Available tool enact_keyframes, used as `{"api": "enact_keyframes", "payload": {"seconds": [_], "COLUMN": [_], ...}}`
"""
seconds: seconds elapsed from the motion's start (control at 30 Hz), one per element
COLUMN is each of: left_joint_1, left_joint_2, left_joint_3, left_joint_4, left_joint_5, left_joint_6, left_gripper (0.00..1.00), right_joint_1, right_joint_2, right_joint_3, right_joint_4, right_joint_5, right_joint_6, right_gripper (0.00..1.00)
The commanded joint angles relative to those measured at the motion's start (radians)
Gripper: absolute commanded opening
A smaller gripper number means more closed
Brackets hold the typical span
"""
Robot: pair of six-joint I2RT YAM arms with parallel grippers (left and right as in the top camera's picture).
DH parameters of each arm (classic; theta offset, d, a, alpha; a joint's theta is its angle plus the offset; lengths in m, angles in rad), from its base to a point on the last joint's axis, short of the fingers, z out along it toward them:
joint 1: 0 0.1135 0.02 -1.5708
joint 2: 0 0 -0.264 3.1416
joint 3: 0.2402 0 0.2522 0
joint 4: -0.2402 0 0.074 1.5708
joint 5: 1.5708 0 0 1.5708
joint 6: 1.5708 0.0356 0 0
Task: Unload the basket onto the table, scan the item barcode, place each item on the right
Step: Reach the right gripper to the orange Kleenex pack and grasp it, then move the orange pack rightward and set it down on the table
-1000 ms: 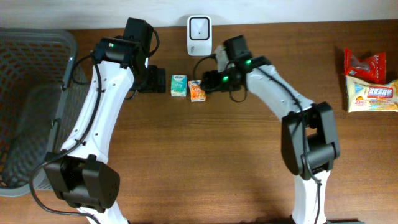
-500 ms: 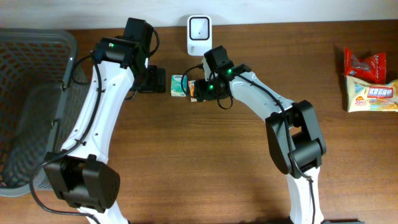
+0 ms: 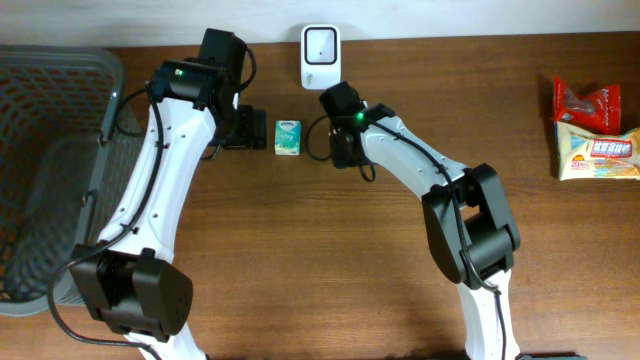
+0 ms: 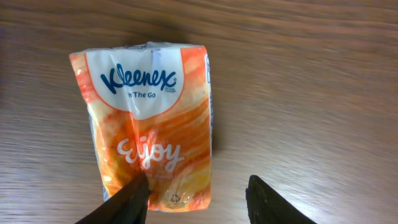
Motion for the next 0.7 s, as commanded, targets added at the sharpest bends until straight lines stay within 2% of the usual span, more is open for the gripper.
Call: {"api": "enact_keyframes", "payload": {"seconds": [0.0,0.03,0.1,0.17,0.33,0.53,0.6,0.67], "left_joint_1": [0.006,0.006,0.006,0.006,0.006,0.006,0.006,0.006], "left_joint_2": [0.001,0.001,0.001,0.001,0.001,0.001,0.001,0.001], "left_joint_3": [0.0,0.0,0.0,0.0,0.0,0.0,0.0,0.0], "left_joint_4": [0.002,0.002,0.002,0.002,0.002,0.002,0.002,0.002], "left_joint_5": [0.0,0.0,0.0,0.0,0.0,0.0,0.0,0.0], "left_joint_6": [-0.013,-0.013,-0.013,-0.013,-0.013,-0.013,-0.013,-0.013], "left_gripper": [0.99,0.99,0.99,0.99,0.99,0.99,0.99,0.99], "right_joint_1": [-0.014,-0.013,-0.01,-0.006,0.029,0.029,0.028,0.025], "right_joint_2": [-0.079,-0.098,-0.109,-0.1,-0.054,0.012,0.012,0.012], "right_joint_3": [-0.022,-0.022,-0.022,-0.022,-0.023,-0.023,-0.023,-0.024], "right_joint_4": [-0.029,-0.029,0.007,0.047,0.099,0.119,0.119,0.117], "right_joint_5": [0.105,0.09,-0.013,-0.074,-0.07,-0.051,-0.05,-0.048], "right_joint_6": [0.013,0.012,0.01,-0.041,-0.124,-0.124,-0.124,-0.124], "right_gripper": [0.52,0.59,0.64,0.64,0.58,0.56,0.49,0.49]}}
